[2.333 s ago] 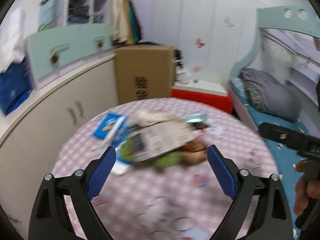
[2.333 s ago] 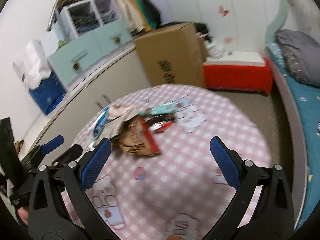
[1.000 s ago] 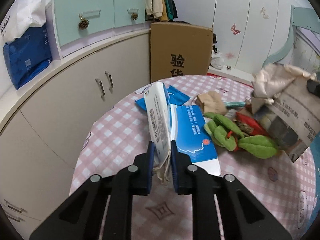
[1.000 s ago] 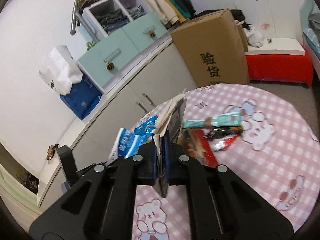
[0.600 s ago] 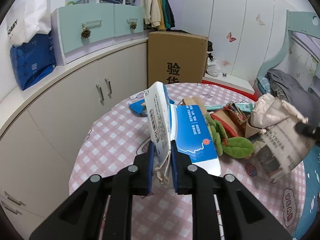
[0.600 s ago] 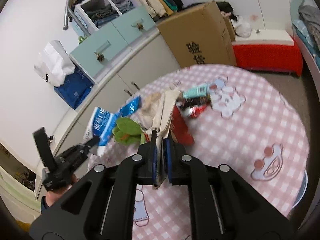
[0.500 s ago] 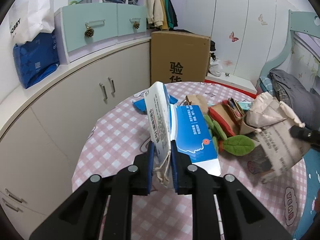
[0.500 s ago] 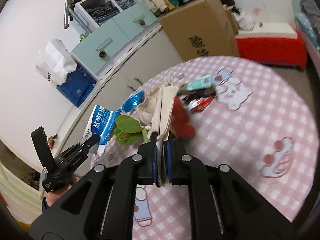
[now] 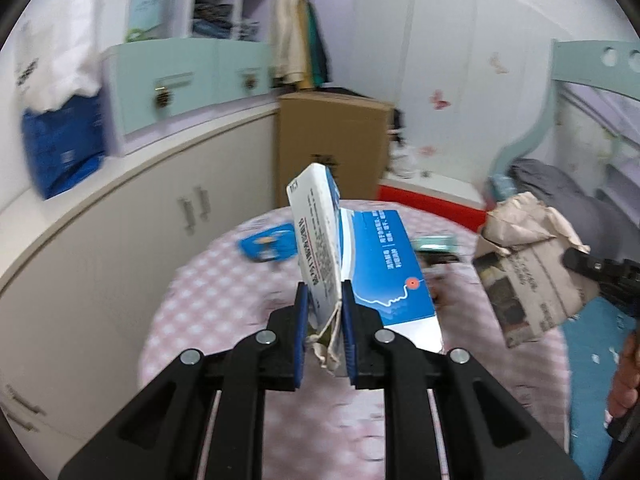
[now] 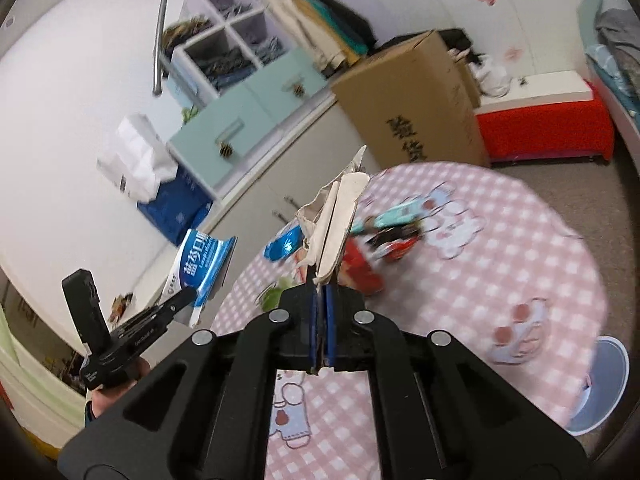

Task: Collect trash
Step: 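Carry both items to the wastebasket and open both tools to drop them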

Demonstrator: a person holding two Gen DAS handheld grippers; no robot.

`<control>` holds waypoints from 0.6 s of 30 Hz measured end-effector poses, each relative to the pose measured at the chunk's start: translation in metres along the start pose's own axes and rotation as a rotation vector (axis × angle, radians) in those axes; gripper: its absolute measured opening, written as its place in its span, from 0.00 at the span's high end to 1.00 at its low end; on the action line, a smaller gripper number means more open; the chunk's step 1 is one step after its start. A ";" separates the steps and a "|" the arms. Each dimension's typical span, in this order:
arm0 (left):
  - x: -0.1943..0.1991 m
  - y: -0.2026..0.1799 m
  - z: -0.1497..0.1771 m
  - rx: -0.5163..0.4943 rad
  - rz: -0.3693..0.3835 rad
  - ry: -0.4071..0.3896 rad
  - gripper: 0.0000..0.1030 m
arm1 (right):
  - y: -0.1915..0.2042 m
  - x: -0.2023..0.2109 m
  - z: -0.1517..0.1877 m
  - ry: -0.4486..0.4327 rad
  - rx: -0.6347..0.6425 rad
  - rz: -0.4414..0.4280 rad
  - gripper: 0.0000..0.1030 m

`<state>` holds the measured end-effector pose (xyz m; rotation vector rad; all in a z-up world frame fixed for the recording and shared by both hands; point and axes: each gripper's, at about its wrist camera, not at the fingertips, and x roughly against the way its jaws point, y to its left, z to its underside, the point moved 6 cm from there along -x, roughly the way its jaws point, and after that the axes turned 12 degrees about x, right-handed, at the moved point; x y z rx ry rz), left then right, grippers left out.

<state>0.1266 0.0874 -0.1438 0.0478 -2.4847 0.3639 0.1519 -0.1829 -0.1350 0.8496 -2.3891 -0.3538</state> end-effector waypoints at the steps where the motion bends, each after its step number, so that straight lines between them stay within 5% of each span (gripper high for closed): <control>1: 0.000 -0.010 0.002 -0.009 0.023 0.007 0.86 | -0.006 0.009 -0.002 -0.013 -0.008 0.010 0.97; 10: -0.018 -0.169 0.031 -0.178 0.272 0.115 0.85 | -0.096 0.117 0.004 -0.160 -0.130 0.183 0.97; 18: -0.062 -0.337 0.114 -0.375 0.446 0.334 0.85 | -0.213 0.202 0.074 -0.185 -0.348 0.422 0.97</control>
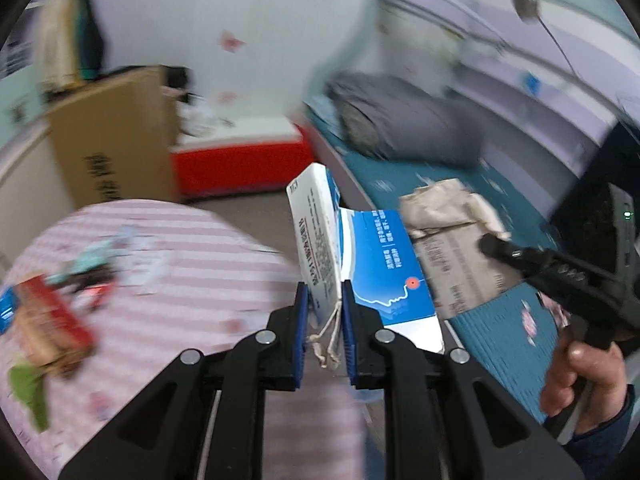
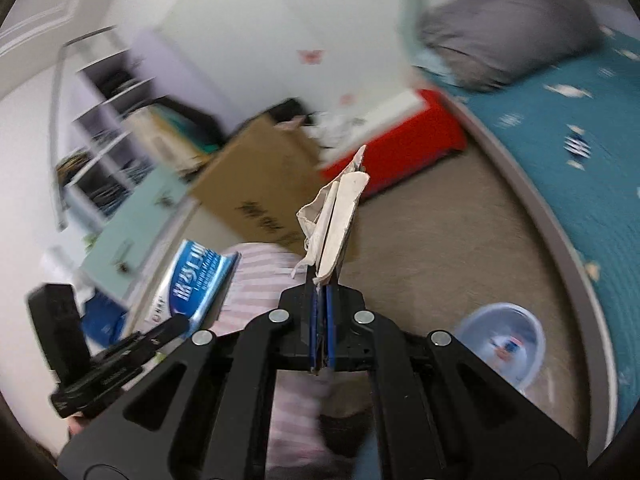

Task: Collect trash
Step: 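Carry both items to the wastebasket and open both tools to drop them, then move both tools back over the table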

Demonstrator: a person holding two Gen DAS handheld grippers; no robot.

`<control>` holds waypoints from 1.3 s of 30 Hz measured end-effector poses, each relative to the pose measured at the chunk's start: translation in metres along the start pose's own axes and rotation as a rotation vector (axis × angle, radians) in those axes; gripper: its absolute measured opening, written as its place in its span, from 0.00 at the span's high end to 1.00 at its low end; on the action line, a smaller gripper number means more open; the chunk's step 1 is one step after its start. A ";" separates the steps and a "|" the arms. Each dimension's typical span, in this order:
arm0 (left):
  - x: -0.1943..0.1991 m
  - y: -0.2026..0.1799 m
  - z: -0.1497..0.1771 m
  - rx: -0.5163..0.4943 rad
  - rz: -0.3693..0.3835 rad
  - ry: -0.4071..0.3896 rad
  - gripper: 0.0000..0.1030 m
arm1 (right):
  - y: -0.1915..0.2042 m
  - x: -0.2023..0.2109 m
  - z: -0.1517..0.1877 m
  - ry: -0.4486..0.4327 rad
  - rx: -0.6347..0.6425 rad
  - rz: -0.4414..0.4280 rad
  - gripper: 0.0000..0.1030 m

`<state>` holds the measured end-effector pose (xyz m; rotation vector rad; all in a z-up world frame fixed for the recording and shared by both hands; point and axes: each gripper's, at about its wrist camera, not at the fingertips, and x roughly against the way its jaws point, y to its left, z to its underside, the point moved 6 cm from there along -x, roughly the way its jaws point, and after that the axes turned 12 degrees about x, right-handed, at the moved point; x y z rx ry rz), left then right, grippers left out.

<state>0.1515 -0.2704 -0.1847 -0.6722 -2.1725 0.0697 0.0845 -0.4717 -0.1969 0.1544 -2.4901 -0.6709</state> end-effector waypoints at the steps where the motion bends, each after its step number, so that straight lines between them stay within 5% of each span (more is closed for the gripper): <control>1: -0.018 -0.015 0.004 -0.024 0.007 0.033 0.85 | -0.014 -0.001 0.005 0.010 -0.018 0.023 0.97; 10: -0.172 -0.083 0.064 -0.151 -0.059 0.345 0.85 | -0.148 -0.043 0.079 0.185 -0.225 0.185 0.96; 21: -0.275 -0.081 0.114 -0.175 -0.181 0.572 0.80 | -0.210 -0.103 0.129 0.334 -0.346 0.209 0.92; 22: -0.282 -0.080 0.116 -0.177 -0.187 0.583 0.76 | -0.213 -0.109 0.132 0.348 -0.361 0.205 0.90; 23: -0.287 -0.080 0.118 -0.182 -0.190 0.590 0.60 | -0.219 -0.116 0.138 0.370 -0.385 0.206 0.82; 24: -0.290 -0.078 0.119 -0.186 -0.203 0.584 0.36 | -0.225 -0.121 0.144 0.377 -0.416 0.197 0.54; 25: -0.292 -0.077 0.118 -0.192 -0.219 0.573 0.27 | -0.230 -0.125 0.150 0.383 -0.442 0.194 0.20; 33: -0.286 -0.062 0.111 -0.138 -0.282 0.551 0.17 | -0.238 -0.110 0.154 0.341 -0.487 0.221 0.06; 39: -0.241 -0.078 0.086 -0.115 -0.218 0.459 0.15 | -0.213 -0.065 0.113 0.243 -0.398 0.313 0.06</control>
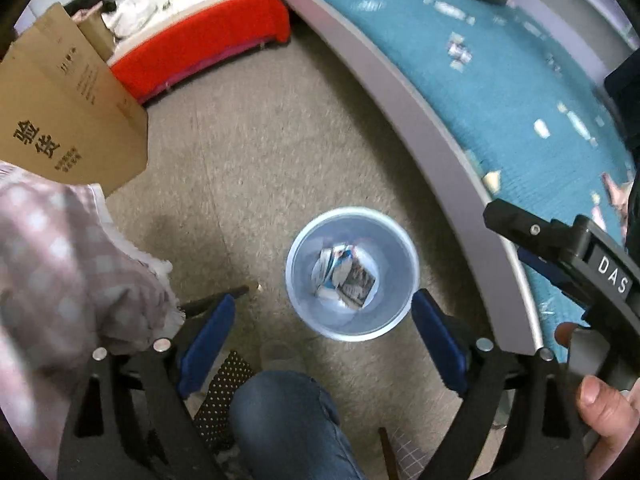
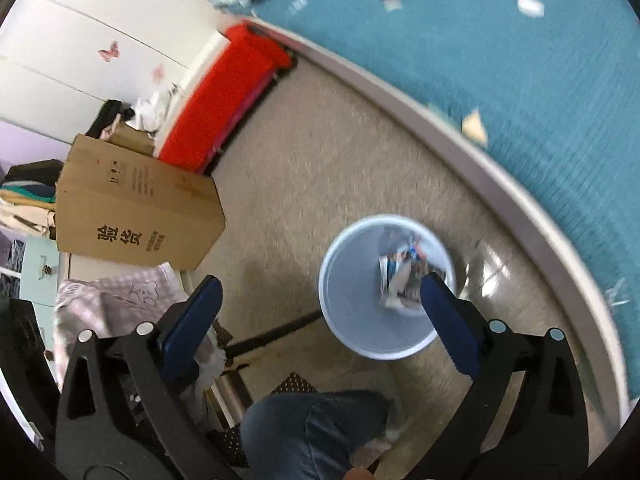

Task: Collect trash
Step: 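Move both tools back over the table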

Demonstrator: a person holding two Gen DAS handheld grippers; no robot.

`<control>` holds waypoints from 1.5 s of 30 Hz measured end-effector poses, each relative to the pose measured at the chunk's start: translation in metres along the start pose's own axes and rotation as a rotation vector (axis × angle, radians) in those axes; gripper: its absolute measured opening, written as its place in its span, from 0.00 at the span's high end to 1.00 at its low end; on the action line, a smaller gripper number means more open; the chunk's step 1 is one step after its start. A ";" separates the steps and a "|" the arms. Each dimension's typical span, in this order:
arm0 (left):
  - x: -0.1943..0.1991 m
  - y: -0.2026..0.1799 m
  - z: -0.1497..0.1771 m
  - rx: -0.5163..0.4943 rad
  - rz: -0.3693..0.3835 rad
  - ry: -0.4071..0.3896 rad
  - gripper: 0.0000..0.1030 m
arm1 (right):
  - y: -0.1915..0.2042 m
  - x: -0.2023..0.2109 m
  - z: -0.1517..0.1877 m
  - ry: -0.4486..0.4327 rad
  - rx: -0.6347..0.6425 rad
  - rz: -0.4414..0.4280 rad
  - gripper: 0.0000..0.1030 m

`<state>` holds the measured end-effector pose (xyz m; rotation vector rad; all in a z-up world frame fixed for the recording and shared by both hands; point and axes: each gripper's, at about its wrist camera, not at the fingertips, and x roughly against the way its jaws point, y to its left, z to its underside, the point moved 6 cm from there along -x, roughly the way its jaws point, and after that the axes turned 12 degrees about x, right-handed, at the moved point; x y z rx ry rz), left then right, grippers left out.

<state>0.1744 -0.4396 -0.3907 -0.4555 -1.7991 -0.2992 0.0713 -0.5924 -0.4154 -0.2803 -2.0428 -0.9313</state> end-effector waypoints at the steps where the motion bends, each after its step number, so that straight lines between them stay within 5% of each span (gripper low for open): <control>1: 0.009 0.000 0.000 0.001 0.010 -0.018 0.15 | 0.008 0.013 -0.004 -0.025 0.020 0.007 0.06; 11: 0.149 0.032 0.005 0.042 0.144 -0.275 0.15 | 0.112 0.134 -0.018 -0.248 0.218 -0.030 0.06; 21: 0.251 0.117 0.047 0.082 0.145 -0.491 0.15 | 0.245 0.180 0.008 -0.309 0.440 -0.127 0.06; 34: 0.301 0.290 0.101 0.328 0.054 -0.617 0.15 | 0.423 0.149 0.084 -0.220 0.762 -0.273 0.06; 45: 0.262 0.428 0.157 0.493 -0.076 -0.526 0.15 | 0.516 0.085 0.163 -0.068 0.991 -0.320 0.06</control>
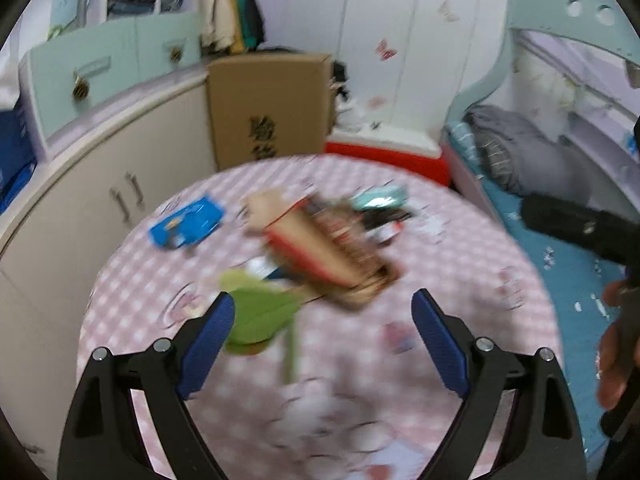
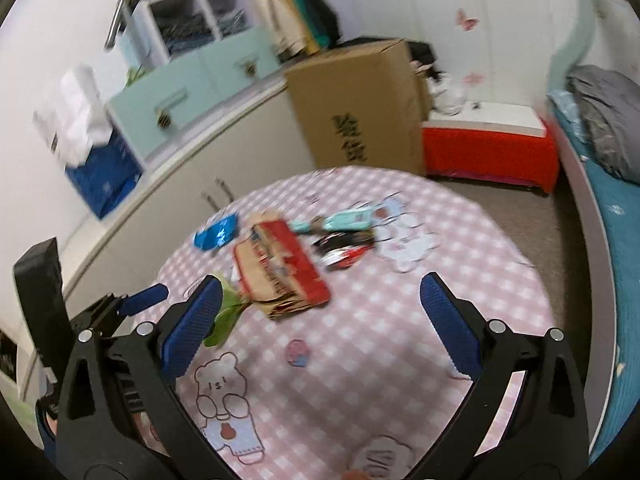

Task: Collect trash
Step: 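Move both tools back over the table, then grasp the green plush leaf with the left tool while the right tool grasps the paper bag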

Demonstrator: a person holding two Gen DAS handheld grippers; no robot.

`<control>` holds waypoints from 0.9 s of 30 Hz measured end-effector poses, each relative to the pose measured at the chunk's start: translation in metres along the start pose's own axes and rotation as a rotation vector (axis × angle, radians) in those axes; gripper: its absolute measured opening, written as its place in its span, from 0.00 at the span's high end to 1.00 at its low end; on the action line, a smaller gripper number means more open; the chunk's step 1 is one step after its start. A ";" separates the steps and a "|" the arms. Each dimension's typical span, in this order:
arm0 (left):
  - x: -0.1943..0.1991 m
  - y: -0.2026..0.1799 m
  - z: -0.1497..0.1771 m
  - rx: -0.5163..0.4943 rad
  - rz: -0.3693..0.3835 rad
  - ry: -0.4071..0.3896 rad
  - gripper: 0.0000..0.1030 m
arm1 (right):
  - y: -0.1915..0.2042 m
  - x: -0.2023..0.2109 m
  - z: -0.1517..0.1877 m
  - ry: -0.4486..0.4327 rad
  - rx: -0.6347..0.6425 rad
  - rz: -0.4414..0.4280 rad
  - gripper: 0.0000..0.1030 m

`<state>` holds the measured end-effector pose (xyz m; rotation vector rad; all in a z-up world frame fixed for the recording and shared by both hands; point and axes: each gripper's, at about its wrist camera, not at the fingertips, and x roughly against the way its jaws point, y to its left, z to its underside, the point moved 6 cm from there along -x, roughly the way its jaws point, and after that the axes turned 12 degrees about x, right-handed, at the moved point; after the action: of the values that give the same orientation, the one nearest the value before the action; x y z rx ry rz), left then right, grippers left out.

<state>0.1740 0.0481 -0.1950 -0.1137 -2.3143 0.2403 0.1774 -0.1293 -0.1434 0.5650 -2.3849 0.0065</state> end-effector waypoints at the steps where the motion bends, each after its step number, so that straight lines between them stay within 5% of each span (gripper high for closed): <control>1: -0.004 0.008 0.002 0.005 -0.005 0.007 0.15 | 0.007 -0.010 -0.001 0.015 0.015 -0.005 0.06; 8: -0.061 0.036 0.012 -0.024 -0.019 0.120 0.15 | 0.032 -0.060 0.001 0.096 0.068 -0.044 0.06; 11: -0.076 0.047 0.011 -0.035 -0.055 0.125 0.44 | 0.038 -0.078 0.001 0.133 0.099 -0.045 0.06; 16: -0.069 0.055 0.009 -0.012 -0.006 0.129 0.62 | 0.054 -0.114 0.001 0.188 0.187 -0.038 0.06; 20: -0.064 0.059 0.012 0.000 -0.015 0.124 0.61 | 0.065 -0.147 0.003 0.219 0.240 -0.025 0.06; 22: -0.064 0.062 0.012 -0.011 -0.055 0.115 0.45 | 0.067 -0.156 0.009 0.241 0.258 -0.023 0.32; 23: -0.064 0.063 0.011 -0.014 -0.068 0.108 0.33 | 0.065 -0.157 0.013 0.240 0.253 -0.015 0.32; 27: -0.067 0.064 0.007 -0.019 -0.061 0.112 0.32 | 0.063 -0.136 0.009 0.183 0.226 -0.063 0.47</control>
<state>0.2155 0.0987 -0.2609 -0.0643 -2.2050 0.1771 0.2389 -0.0201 -0.2262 0.7127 -2.2011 0.2910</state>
